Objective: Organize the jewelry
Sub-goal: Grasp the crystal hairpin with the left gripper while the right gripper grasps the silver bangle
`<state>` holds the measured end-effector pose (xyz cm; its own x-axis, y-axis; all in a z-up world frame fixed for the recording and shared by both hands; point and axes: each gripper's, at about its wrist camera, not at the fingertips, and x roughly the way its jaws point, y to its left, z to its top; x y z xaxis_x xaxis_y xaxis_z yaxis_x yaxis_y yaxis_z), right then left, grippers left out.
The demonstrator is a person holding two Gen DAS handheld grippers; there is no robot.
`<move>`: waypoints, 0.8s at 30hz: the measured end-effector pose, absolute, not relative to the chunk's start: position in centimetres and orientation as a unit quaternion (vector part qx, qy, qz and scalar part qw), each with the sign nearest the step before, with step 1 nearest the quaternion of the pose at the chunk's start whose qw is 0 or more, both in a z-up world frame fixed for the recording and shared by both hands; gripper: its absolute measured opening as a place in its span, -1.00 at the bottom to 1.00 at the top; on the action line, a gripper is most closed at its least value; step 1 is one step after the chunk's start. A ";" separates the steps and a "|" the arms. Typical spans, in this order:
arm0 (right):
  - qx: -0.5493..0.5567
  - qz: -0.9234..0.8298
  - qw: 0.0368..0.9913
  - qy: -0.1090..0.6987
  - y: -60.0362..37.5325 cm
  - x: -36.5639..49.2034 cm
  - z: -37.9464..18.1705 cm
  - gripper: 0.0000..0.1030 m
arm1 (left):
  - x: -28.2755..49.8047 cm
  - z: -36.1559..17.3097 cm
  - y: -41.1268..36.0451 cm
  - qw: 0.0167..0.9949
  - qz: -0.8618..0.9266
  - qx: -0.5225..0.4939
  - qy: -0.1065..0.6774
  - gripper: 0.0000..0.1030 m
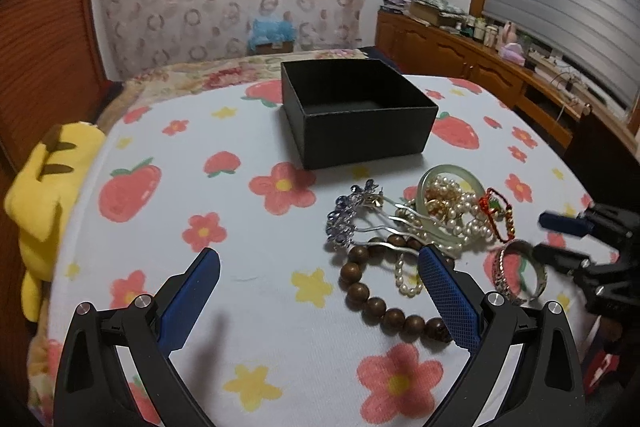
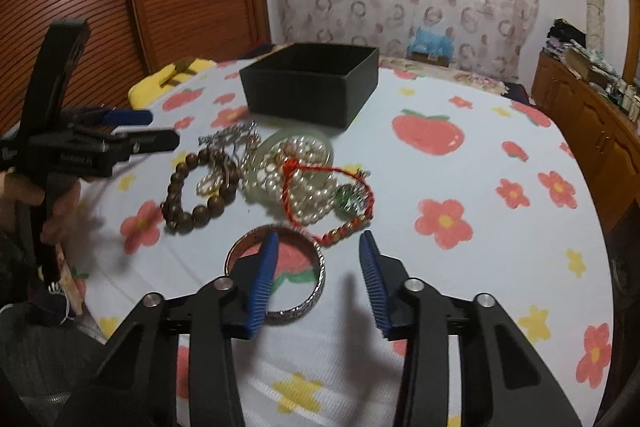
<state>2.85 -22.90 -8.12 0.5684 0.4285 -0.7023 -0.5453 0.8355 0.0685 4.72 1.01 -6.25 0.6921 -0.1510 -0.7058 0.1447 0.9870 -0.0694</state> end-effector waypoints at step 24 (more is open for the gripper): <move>-0.093 0.296 0.858 0.410 -22.9 3.7 -9.2 -0.83 | 11.3 -8.2 0.9 0.876 -0.137 -0.039 0.461 -0.23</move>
<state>3.66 -22.88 -9.18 0.4884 0.4324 -0.7579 -0.5845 0.8071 0.0838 11.31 0.86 -8.19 0.5376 -0.2756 -0.7969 0.2036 0.9595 -0.1945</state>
